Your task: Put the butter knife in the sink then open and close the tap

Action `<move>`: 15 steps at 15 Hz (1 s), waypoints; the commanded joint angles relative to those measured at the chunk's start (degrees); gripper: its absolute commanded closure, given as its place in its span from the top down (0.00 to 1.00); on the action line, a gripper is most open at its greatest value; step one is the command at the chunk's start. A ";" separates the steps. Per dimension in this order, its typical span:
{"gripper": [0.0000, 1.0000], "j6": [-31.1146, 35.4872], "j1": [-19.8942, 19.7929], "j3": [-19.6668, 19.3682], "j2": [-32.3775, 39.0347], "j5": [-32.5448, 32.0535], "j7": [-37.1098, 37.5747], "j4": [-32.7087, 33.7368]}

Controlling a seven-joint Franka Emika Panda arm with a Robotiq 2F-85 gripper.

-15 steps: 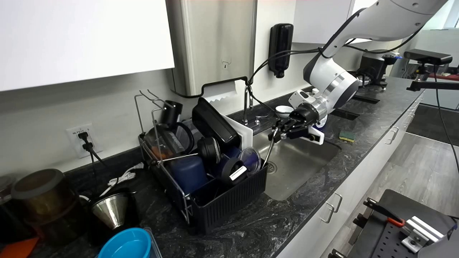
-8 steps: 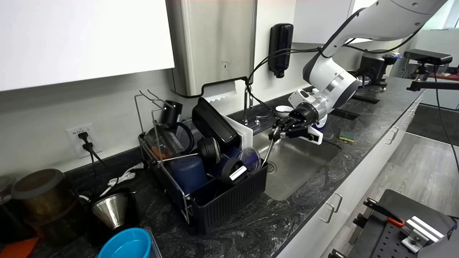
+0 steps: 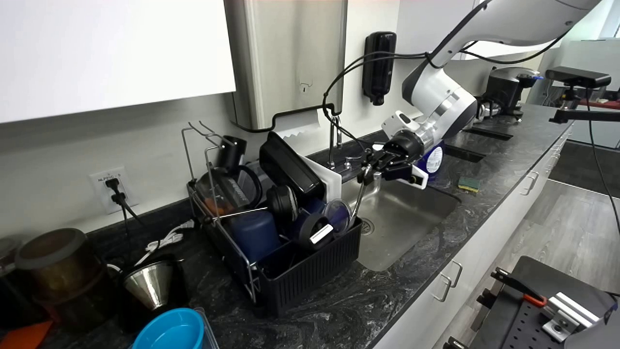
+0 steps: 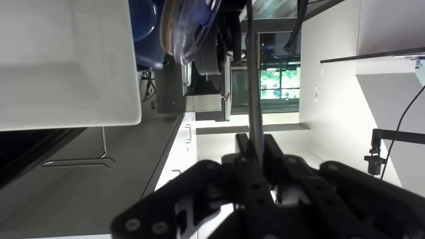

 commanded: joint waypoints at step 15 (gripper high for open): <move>0.03 2.66 1.18 1.06 -6.38 -5.96 4.21 1.81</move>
